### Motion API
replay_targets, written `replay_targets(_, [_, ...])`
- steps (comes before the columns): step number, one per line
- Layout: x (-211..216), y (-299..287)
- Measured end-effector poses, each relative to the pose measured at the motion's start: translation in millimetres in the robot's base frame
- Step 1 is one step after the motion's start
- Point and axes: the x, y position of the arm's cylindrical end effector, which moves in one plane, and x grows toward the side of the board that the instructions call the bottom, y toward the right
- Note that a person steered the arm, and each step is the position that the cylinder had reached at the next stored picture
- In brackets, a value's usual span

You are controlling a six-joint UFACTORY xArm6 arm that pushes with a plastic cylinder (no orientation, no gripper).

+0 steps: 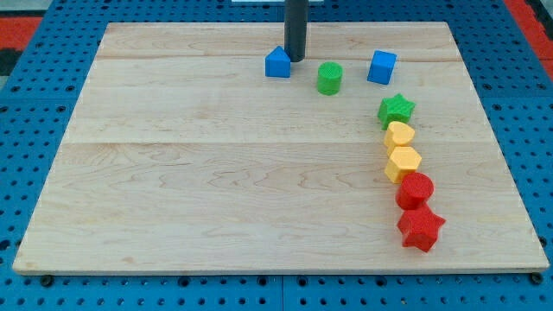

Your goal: Separate the yellow heart from green star

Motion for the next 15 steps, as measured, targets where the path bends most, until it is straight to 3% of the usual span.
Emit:
replay_targets(2, [-79,105])
replay_targets(3, [-73,194])
replay_targets(4, [-17,254])
replay_targets(5, [66,270])
replay_targets(6, [134,270])
replay_targets(8, [209,171])
replay_targets(9, [202,151])
replay_targets(10, [197,197])
replay_targets(11, [182,189])
replay_targets(12, [196,131])
replay_targets(13, [185,130])
replay_targets(15, [166,170])
